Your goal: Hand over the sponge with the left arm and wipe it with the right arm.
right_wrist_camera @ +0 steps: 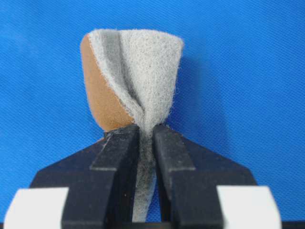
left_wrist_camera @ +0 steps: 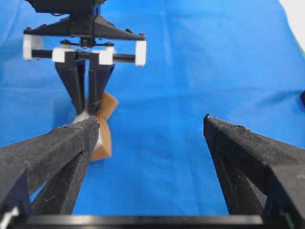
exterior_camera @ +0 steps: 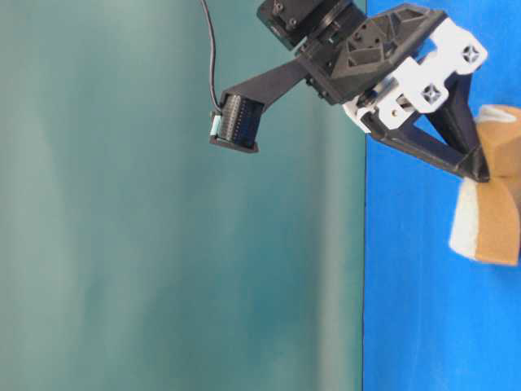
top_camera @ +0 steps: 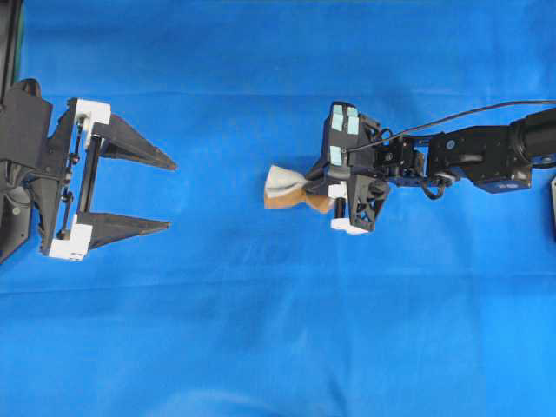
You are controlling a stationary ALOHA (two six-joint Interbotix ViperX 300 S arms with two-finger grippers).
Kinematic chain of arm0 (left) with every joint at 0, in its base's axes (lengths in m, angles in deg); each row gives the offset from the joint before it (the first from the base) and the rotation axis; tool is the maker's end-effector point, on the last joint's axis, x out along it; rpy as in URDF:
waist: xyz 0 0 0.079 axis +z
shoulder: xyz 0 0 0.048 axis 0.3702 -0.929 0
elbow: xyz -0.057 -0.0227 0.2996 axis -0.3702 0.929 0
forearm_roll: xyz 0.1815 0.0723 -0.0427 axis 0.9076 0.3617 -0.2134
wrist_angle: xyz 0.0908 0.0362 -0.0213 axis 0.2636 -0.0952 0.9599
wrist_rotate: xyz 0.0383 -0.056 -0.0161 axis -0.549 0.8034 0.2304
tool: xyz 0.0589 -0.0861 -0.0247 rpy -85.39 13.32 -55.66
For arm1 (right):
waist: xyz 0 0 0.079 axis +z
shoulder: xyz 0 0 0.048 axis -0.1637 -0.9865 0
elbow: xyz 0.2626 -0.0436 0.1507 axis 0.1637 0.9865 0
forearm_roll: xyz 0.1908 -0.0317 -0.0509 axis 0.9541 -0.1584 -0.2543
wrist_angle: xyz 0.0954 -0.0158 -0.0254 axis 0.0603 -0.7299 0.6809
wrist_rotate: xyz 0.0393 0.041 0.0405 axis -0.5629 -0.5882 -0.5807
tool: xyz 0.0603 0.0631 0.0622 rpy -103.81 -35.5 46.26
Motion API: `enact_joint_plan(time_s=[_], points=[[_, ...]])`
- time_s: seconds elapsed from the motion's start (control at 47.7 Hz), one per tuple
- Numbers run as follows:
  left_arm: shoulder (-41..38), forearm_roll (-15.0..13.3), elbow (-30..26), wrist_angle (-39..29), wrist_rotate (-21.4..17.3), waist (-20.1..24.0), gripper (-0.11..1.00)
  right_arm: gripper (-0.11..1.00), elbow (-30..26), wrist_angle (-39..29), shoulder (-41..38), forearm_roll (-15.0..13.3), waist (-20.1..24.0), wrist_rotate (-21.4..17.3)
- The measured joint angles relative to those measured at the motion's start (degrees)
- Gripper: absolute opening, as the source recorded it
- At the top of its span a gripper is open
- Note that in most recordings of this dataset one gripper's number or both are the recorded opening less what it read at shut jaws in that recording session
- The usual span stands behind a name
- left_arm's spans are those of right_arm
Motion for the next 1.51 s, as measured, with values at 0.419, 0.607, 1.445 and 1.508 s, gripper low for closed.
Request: enact_joint_plan(time_s=[0.419, 0.607, 1.445, 1.508], points=[[0.0, 0.0, -0.1, -0.1, -0.1, 0.1, 0.88, 0.16, -0.3, -1.0, 0.0, 0.0, -0.3, 0.6], [0.0, 0.0, 0.0, 0.0, -0.1, 0.1, 0.88, 0.16, -1.1, -2.5, 0.1, -0.1, -0.3, 0.7], [0.0, 0.0, -0.1, 0.0, -0.2, 0.1, 0.88, 0.74, -2.7, -4.9, 1.5, -0.1, 1.9, -0.1], [0.0, 0.0, 0.0, 0.0, -0.2, 0.0, 0.88, 0.74, -2.7, -5.6, 2.9, 0.0, 2.4, -0.2]])
